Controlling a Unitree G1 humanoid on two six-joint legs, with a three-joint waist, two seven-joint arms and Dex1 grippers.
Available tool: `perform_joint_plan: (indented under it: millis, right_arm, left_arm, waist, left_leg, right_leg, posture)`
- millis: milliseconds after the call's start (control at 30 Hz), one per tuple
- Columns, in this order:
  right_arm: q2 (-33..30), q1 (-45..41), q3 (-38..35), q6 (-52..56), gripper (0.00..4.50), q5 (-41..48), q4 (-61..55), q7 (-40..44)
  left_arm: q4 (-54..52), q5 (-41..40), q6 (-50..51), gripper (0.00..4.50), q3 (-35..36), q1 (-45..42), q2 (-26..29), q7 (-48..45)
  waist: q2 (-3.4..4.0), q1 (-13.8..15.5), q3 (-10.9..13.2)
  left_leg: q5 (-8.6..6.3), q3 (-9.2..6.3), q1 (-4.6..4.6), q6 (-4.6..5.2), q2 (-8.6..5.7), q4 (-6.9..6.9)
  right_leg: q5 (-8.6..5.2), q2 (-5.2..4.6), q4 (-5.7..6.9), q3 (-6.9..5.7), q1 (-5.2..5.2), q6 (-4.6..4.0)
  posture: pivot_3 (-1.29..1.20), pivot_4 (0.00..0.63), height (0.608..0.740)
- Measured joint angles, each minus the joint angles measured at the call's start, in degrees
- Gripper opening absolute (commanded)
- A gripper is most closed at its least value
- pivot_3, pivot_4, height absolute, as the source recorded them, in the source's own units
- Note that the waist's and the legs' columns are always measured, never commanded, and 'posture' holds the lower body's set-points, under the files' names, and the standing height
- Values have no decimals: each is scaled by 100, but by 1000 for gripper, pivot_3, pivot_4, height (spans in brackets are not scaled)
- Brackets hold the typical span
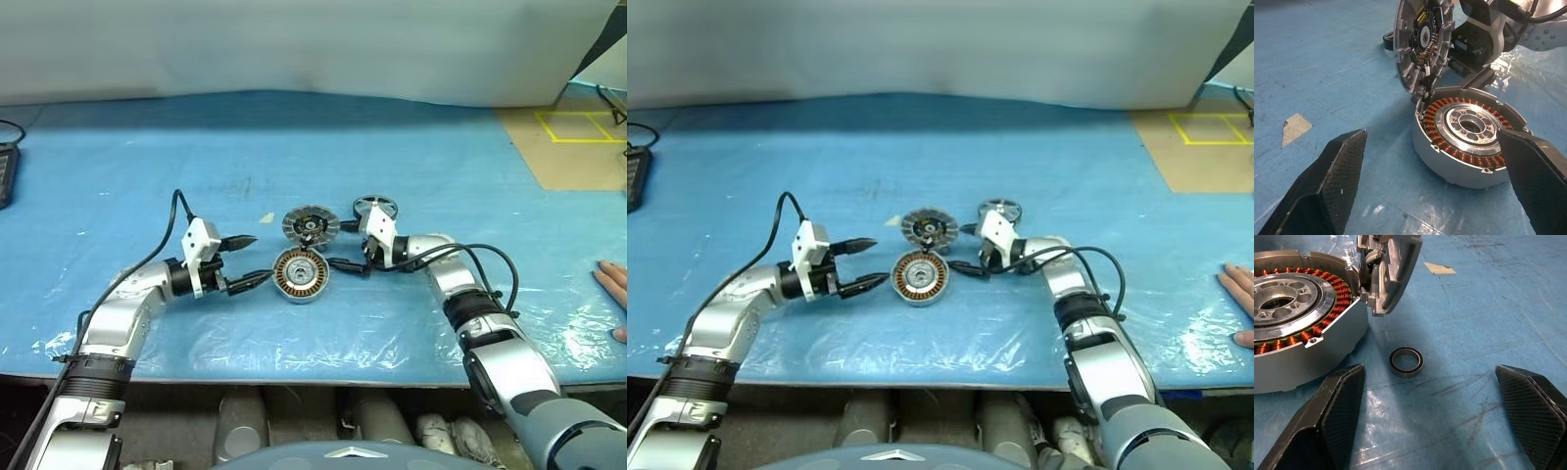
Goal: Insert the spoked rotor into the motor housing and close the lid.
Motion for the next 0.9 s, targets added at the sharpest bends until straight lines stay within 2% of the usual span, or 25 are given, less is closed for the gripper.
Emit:
perform_joint_plan:
  millis: [233, 333, 400, 500, 833, 900]
  right_arm:
    - [135, -110, -16, -229, 4500, -33, 314, -62]
    - [186, -148, -18, -296, 3897, -52, 408, -91]
    - [220, -171, -17, -319, 3342, -68, 450, -97]
    - [252, -204, -18, -339, 2280, -82, 510, -104]
    - [257, -206, -24, -341, 2280, -94, 545, -87]
    - [251, -207, -31, -324, 1922, -94, 545, -80]
  left_arm:
    - [8, 54, -10, 4438, -8, 0, 0, 4]
    - [10, 77, -17, 4500, -8, 2, 0, 8]
    - [15, 86, -27, 4500, -8, 3, -8, 12]
    - [38, 91, -58, 4500, -8, 10, -23, 26]
    - [44, 94, -93, 4500, -8, 46, -23, 26]
    - [46, 96, -98, 4500, -8, 49, -23, 25]
  waist:
    - [0, -4, 0]
    - [0, -4, 0]
    - [0, -4, 0]
    - [0, -3, 0]
    - [0, -1, -1]
    - [0, 0, -1]
  left_leg:
    - [-2, 1, 2, 3, 1, 0]
    - [-2, 1, 2, 3, 1, 0]
    - [-2, 1, 2, 3, 1, 0]
    - [-2, 1, 2, 3, 1, 0]
    - [-5, 1, 5, -2, 2, 0]
    - [-5, 1, 6, -1, 1, 0]
  right_leg:
    - [0, 0, 2, 0, 0, -1]
    - [0, 0, 2, 0, 0, -1]
    - [0, 0, 2, 0, 0, -1]
    - [0, 0, 2, 0, 0, -1]
    - [0, 0, 1, 0, 5, -1]
    - [0, 0, 0, 0, 6, -1]
  posture:
    - [0, 150, 740]
    - [0, 150, 740]
    - [0, 150, 740]
    - [0, 150, 740]
    - [0, 150, 740]
    - [0, 150, 740]
